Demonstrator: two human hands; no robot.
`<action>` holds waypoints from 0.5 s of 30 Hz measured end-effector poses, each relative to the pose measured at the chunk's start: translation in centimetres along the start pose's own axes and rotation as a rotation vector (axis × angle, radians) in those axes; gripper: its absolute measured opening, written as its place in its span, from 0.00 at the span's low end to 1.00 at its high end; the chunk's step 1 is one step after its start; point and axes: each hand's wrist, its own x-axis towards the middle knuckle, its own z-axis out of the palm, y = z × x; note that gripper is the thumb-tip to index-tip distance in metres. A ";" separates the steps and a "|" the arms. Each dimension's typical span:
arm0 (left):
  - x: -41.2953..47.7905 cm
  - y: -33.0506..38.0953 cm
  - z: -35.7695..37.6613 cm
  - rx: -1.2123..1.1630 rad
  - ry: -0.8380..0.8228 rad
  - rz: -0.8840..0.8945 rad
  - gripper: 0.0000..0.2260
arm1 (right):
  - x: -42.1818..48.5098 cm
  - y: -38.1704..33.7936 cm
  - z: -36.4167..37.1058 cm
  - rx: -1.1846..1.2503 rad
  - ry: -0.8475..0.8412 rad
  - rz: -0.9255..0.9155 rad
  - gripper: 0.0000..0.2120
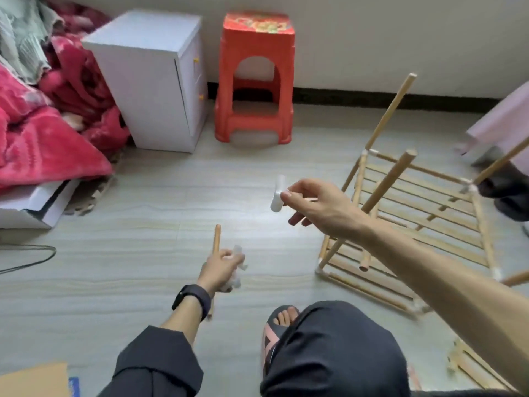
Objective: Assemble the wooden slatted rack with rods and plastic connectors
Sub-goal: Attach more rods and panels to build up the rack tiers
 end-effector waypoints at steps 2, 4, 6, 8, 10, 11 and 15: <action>-1.4 8.1 0.6 -0.121 -0.031 0.183 0.10 | -2.0 -2.9 -3.0 0.016 0.060 -0.130 0.14; -3.6 15.4 1.7 -0.208 -0.085 0.354 0.08 | -4.0 -4.7 -6.4 0.058 0.129 -0.240 0.13; -6.2 21.4 3.1 -0.245 -0.142 0.498 0.13 | -5.6 -5.0 -9.8 0.159 0.205 -0.272 0.14; -8.3 25.4 4.6 -0.273 -0.194 0.612 0.15 | -6.4 -4.0 -12.9 0.388 0.267 -0.234 0.15; -9.9 28.1 6.2 -0.281 -0.248 0.668 0.14 | -7.0 -2.4 -15.2 0.657 0.336 -0.182 0.12; -10.6 29.1 7.0 -0.277 -0.272 0.693 0.12 | -7.2 -1.6 -16.0 0.751 0.370 -0.152 0.11; -12.2 30.5 9.9 -0.297 -0.300 0.725 0.08 | -7.6 0.8 -17.3 0.855 0.453 -0.060 0.11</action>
